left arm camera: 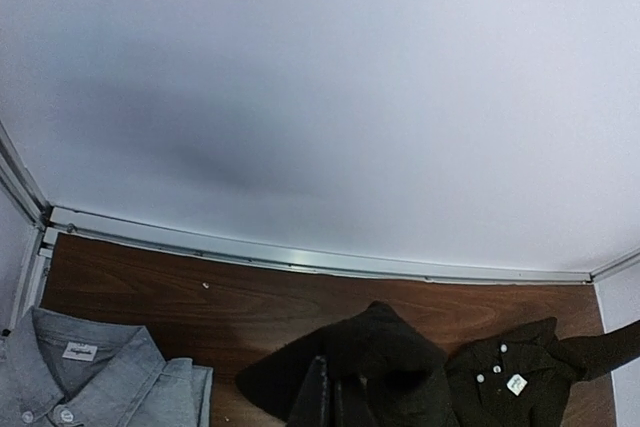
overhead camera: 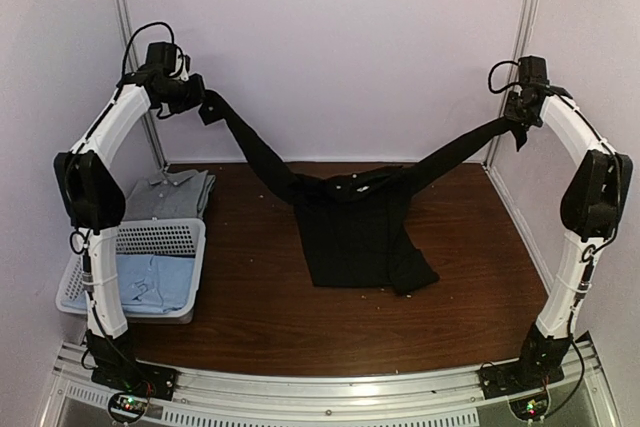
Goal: Fold and stack the long sleeve shirts
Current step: Place the crumpled shirt at the center of the board, then pick up the crumpled shirt from the center of the board.
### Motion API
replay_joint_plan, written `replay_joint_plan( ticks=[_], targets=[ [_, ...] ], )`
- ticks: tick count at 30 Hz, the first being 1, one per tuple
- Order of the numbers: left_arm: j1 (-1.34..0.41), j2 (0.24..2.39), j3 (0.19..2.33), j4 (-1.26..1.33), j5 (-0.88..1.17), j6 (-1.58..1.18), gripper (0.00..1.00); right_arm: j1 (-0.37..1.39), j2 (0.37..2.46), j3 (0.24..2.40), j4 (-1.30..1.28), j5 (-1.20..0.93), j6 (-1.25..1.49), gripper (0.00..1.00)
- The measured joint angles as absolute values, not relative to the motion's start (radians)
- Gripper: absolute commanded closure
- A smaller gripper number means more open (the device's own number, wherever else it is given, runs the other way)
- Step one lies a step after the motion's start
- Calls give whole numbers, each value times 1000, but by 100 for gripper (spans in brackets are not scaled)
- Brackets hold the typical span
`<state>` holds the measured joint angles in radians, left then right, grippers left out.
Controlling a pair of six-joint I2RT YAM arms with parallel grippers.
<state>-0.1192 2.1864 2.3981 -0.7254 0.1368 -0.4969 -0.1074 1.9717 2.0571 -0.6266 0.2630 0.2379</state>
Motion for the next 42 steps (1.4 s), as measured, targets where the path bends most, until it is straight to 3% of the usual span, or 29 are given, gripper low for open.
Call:
replay_joint_plan(
  ticks=[5, 9, 10, 13, 15, 20, 28, 35, 42],
  targets=[
    [-187, 2188, 2318, -687, 169, -495, 100, -91, 1970, 1972, -598, 205, 256, 89],
    [-290, 2230, 2250, -662, 184, -496, 100, -49, 1970, 1859, -577, 180, 267, 74],
    [-310, 2248, 2241, -658, 189, -497, 96, -32, 1970, 1818, -566, 174, 265, 70],
    [-349, 2313, 2212, -656, 208, -498, 68, 30, 1970, 1716, -561, 153, 264, 48],
    [-353, 2342, 2189, -664, 210, -501, 52, 73, 1969, 1664, -551, 145, 271, 43],
    [-343, 2347, 2178, -682, 185, -492, 30, 196, 1934, 1516, -514, 126, 273, 32],
    [-400, 2194, 1963, -650, 76, -477, 28, 390, 1798, 1348, -469, 117, 285, 29],
    [-603, 2037, 1739, -576, 68, -497, 30, 574, 1729, 1240, -440, 111, 326, 29],
    [-787, 2069, 1687, -506, 111, -549, 32, 700, 1759, 1213, -414, 100, 401, 29]
  ],
)
